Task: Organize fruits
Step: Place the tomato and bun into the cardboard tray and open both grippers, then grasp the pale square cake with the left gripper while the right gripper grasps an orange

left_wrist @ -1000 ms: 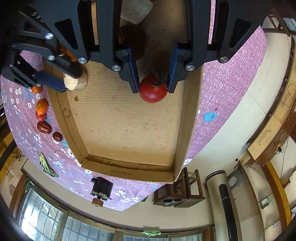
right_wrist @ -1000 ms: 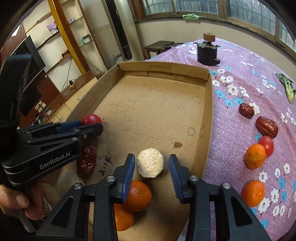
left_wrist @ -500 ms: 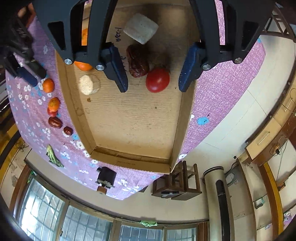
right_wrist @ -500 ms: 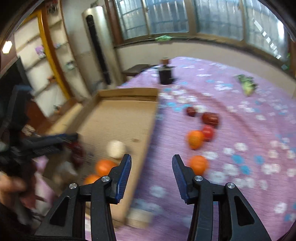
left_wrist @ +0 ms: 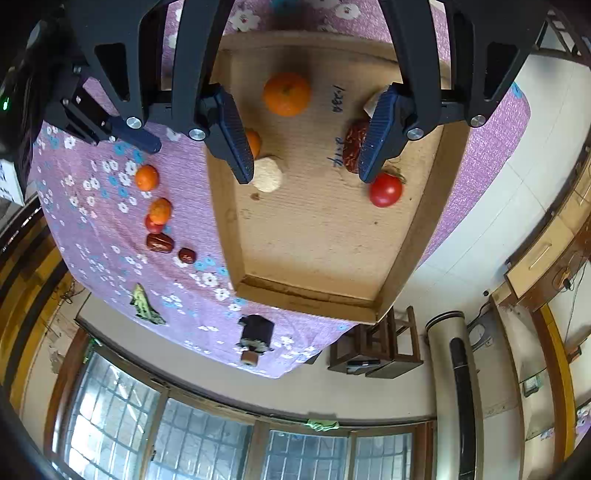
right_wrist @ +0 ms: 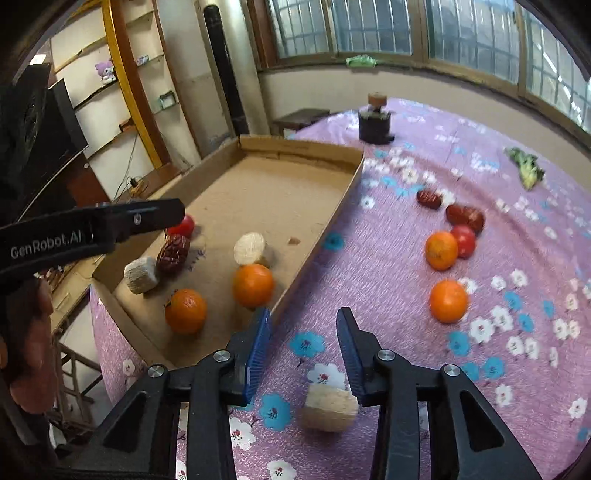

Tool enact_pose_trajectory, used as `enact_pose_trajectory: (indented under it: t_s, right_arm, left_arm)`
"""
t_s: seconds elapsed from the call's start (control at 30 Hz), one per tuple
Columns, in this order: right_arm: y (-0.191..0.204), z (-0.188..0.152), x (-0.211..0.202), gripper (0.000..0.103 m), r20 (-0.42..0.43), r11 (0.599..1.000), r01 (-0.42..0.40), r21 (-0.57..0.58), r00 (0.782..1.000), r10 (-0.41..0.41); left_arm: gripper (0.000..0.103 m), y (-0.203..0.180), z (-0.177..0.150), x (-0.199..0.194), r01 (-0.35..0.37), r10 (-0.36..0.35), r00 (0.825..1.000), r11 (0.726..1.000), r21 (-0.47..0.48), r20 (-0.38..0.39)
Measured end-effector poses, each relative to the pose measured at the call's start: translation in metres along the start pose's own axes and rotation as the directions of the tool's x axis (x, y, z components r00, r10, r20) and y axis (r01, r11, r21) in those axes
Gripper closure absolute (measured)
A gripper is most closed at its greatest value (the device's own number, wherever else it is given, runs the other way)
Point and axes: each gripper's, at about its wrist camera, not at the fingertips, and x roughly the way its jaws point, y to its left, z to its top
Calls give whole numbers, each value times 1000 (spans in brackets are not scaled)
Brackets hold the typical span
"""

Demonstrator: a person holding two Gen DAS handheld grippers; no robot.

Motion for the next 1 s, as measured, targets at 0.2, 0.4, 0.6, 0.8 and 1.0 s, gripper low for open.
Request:
enact_pose_trajectory:
  t_s: [0.2, 0.4, 0.6, 0.8, 1.0]
  right_arm:
    - [-33, -12, -29, 63, 23, 996, 9, 88, 1000, -11]
    - [-60, -26, -53, 63, 33, 990, 36, 138, 999, -41]
    - [-84, -34, -78, 62, 60, 982, 64, 177, 995, -75]
    - [-97, -42, -91, 60, 77, 976, 79, 201, 992, -96]
    - [-105, -48, -94, 60, 78, 972, 76, 222, 992, -95]
  left_arm:
    - [45, -20, -10, -13, 41, -42, 999, 998, 44, 17]
    - [45, -49, -24, -17, 69, -70, 998, 992, 104, 3]
    - [45, -79, -38, -22, 84, -84, 996, 982, 170, -8]
    - [45, -97, -50, -20, 101, -96, 995, 973, 206, -35]
    - [45, -107, -60, -18, 111, -100, 993, 967, 229, -59]
